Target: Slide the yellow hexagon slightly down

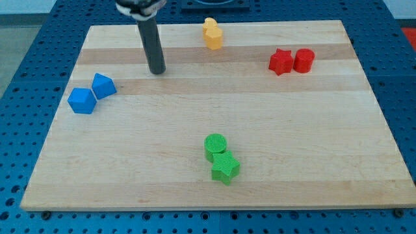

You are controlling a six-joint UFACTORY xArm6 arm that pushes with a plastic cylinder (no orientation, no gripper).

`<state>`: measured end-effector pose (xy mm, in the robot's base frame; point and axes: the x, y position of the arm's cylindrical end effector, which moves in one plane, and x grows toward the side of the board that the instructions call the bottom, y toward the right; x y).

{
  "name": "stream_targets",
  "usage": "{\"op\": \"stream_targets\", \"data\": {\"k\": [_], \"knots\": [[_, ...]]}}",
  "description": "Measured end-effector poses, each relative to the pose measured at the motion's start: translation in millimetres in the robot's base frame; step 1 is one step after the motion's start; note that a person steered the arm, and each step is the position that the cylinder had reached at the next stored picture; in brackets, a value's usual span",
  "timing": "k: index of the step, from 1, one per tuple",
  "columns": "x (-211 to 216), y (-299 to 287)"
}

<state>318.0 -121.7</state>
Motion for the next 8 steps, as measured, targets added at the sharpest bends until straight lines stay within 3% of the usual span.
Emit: {"op": "stream_targets", "data": {"k": [2,3,8], "knots": [[-102.7,5.2],[-124.8,21.8],[-126.1,165.8]]}}
